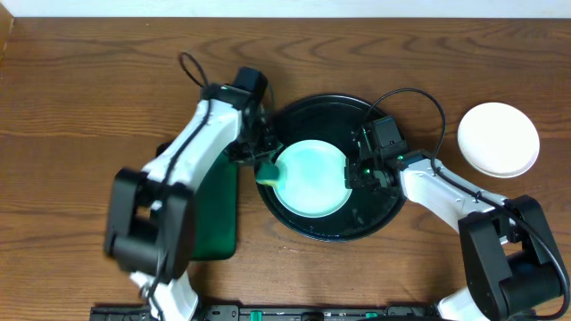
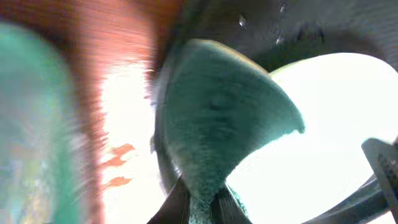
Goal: Clean dirty plates on tray and stack at the side
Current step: 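Return the sponge with the left gripper to the green tray, then lift the cleaned white plate edge with the right gripper, then tilt the white plate upright over the black tray with the right gripper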
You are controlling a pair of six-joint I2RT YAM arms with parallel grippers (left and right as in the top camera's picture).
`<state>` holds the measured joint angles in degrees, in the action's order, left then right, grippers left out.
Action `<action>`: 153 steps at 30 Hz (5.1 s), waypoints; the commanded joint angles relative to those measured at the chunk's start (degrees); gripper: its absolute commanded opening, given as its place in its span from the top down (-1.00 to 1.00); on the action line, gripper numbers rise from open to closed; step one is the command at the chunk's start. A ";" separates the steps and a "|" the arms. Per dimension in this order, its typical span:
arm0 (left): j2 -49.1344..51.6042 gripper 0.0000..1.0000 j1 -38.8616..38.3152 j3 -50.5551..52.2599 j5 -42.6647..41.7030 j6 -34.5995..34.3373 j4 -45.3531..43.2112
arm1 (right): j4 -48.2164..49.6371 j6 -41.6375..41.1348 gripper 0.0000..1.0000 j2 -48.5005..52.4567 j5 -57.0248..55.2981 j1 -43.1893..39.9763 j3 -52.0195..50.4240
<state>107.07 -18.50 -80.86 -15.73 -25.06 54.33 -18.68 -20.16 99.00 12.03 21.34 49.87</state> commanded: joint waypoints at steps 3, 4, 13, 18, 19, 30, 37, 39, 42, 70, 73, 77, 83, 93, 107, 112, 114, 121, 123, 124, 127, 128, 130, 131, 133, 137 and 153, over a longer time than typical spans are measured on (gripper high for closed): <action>-7.78 0.86 -0.81 0.26 14.86 0.76 6.27 | 0.09 1.40 0.97 0.85 -1.66 -0.37 -0.52; -8.09 0.86 -0.74 0.26 16.63 0.07 8.24 | 0.37 1.53 0.97 0.70 -1.27 -0.35 -0.52; -8.04 0.86 0.24 0.28 28.92 -9.79 19.34 | 1.55 5.11 0.98 -5.97 -0.79 -0.35 -0.46; -8.04 0.85 2.67 0.28 28.33 -9.73 19.76 | 0.76 8.35 0.97 -13.99 -0.81 -0.35 -0.46; -8.04 0.86 3.17 0.28 28.30 -9.70 19.78 | 0.55 9.31 0.97 -15.74 -0.83 -0.35 -0.46; -8.04 0.86 4.09 0.28 28.22 -8.70 19.58 | -4.61 17.31 0.97 -25.62 -9.16 -0.35 -0.46; -8.04 0.86 4.09 0.28 28.20 -8.22 19.58 | -4.68 23.76 0.97 -26.03 -15.69 -0.26 -0.04; -8.04 0.85 4.09 0.28 28.20 -8.22 19.61 | -4.72 25.07 0.97 -26.03 -15.72 -0.24 0.52; -8.04 0.86 4.09 0.28 28.17 -8.22 19.61 | -5.16 26.75 0.98 -26.05 -18.43 -0.24 2.05; -8.04 0.85 4.09 0.28 28.22 -8.20 19.15 | -13.66 58.42 0.98 -26.03 -62.82 18.12 17.27; -8.04 0.86 4.09 0.28 28.22 -8.17 19.15 | -13.25 59.74 0.98 -26.03 -68.06 20.79 17.27; -8.04 0.85 4.09 0.31 28.22 -8.17 19.17 | -11.43 61.72 0.98 -26.03 -73.48 23.93 17.27; -8.04 0.86 4.09 0.31 28.22 -8.02 19.17 | -8.26 66.71 0.98 -25.97 -80.21 28.22 17.27; -8.04 0.86 4.09 0.31 28.20 -8.02 19.17 | -3.56 75.97 0.98 -25.88 -83.80 30.47 17.27; -8.04 0.86 4.09 0.31 28.20 -8.02 19.19 | -3.58 75.97 0.98 -25.88 -83.80 30.47 17.27; -8.04 0.86 4.09 0.33 28.20 -8.02 19.19 | -3.58 75.97 0.98 -25.88 -83.80 30.47 17.27; -8.04 0.85 4.09 0.42 28.20 -8.02 19.19 | -3.58 75.97 0.98 -25.88 -83.80 30.47 17.27; -8.04 0.85 4.09 0.50 28.20 -8.02 19.19 | -3.61 75.97 0.98 -25.88 -83.82 30.47 17.27; -8.04 0.86 4.09 0.50 28.20 -8.02 19.19 | -3.58 75.97 0.98 -25.88 -83.80 30.47 17.27; -8.04 0.86 4.09 0.50 28.20 -8.02 19.19 | -3.58 75.97 0.98 -25.88 -83.80 30.47 17.27; -8.04 0.85 4.09 0.50 28.20 -8.02 19.19 | -3.61 75.97 0.98 -25.86 -83.80 30.47 17.27; -8.04 0.86 4.09 0.50 28.20 -8.02 19.19 | -3.61 75.93 0.98 -25.88 -83.80 30.47 17.25; -8.04 0.86 4.09 0.50 28.20 -8.02 19.19 | -3.54 74.18 0.98 -25.88 -83.47 30.42 17.25; -8.04 0.86 4.09 0.50 28.20 -8.02 19.19 | -3.63 70.12 0.98 -25.88 -81.83 30.29 17.25; -8.04 0.86 4.09 0.50 28.20 -8.02 19.17 | -6.97 60.74 0.98 -25.90 -74.62 30.27 17.27; -8.04 0.86 4.09 0.50 28.20 -8.02 19.19 | -15.06 54.88 0.98 -25.07 -65.26 29.92 17.25; -8.04 0.86 4.09 0.50 28.20 -8.00 19.45 | -6.78 59.78 0.98 -19.65 -80.54 25.51 17.20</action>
<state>98.94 -14.66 -80.71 11.11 -33.19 73.43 -24.99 43.88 78.13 -67.57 48.29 66.50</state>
